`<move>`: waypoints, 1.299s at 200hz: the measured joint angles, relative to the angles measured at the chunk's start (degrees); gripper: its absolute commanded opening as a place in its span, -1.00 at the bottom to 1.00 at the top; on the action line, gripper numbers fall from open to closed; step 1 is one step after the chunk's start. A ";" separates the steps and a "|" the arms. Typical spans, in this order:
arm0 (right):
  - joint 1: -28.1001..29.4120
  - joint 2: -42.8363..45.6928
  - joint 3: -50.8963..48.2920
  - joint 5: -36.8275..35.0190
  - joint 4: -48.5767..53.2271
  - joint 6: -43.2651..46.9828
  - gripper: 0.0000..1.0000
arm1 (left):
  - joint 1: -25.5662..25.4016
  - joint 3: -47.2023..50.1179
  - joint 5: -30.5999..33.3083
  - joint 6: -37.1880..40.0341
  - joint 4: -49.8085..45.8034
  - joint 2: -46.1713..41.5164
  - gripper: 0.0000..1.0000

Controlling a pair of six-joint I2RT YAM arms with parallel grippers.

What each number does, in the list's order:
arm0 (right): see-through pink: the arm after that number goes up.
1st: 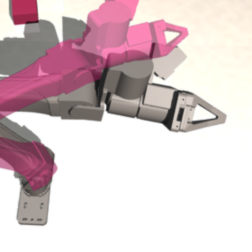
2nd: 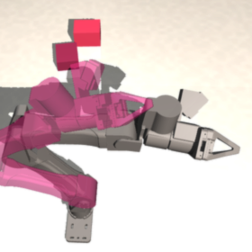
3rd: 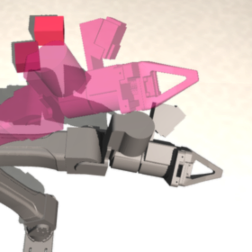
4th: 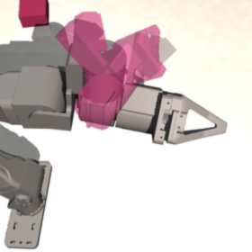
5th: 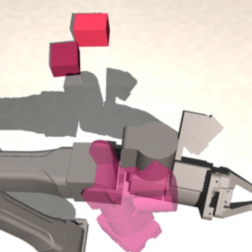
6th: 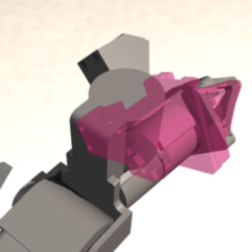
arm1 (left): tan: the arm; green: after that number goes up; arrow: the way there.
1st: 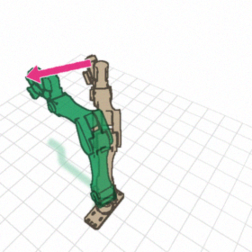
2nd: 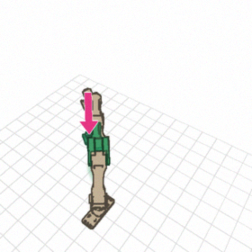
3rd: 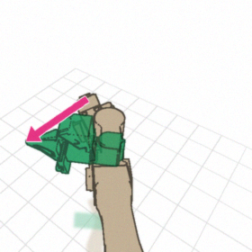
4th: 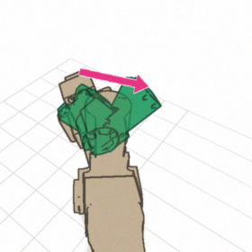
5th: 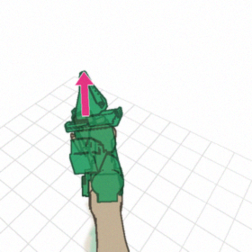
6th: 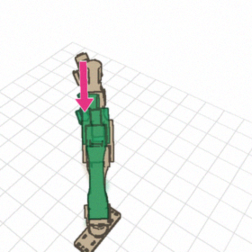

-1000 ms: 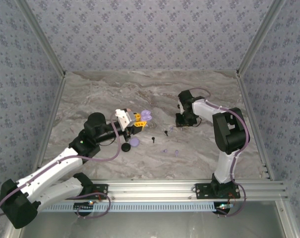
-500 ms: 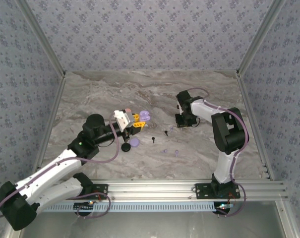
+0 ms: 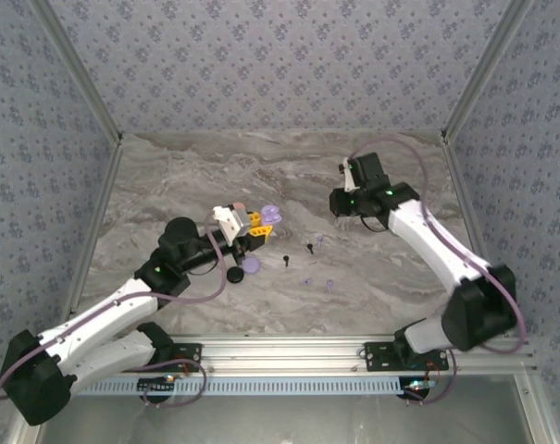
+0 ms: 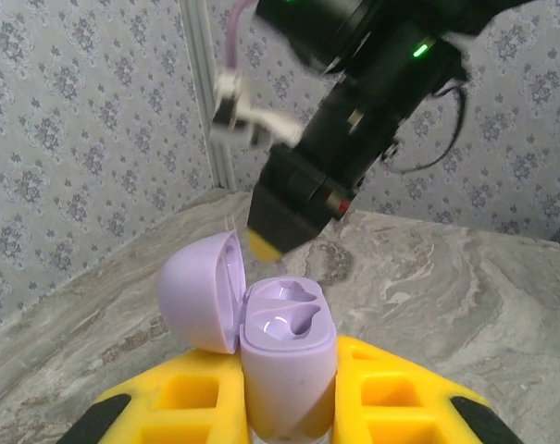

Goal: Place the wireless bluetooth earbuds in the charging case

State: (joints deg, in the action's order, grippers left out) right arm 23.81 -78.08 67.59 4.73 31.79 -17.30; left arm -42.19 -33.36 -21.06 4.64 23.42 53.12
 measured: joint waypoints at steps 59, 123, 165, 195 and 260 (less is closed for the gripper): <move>8.70 12.92 -1.99 8.63 -12.70 -5.70 -0.55 | 0.00 -0.24 0.37 -0.24 4.09 3.54 -1.00; 16.87 14.99 -2.25 7.65 -21.00 -6.95 -0.56 | 0.00 -1.49 1.62 -0.68 6.08 4.96 -1.00; 19.91 15.08 -4.87 4.33 -23.87 -7.08 -0.56 | 0.00 -1.95 2.47 -1.31 6.40 5.55 -1.00; 20.72 14.80 -5.11 2.54 -24.96 -7.13 -0.56 | 0.00 -2.49 2.47 -1.53 6.43 6.27 -1.00; 21.14 12.81 -5.11 1.03 -25.81 -7.13 -0.56 | 0.00 -2.69 2.47 -1.73 6.40 6.36 -1.00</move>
State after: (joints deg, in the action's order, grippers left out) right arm 44.95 -65.28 62.48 5.76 5.98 -24.43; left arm -42.19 -36.05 -18.59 2.92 29.82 59.48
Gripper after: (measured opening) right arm 0.223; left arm 0.206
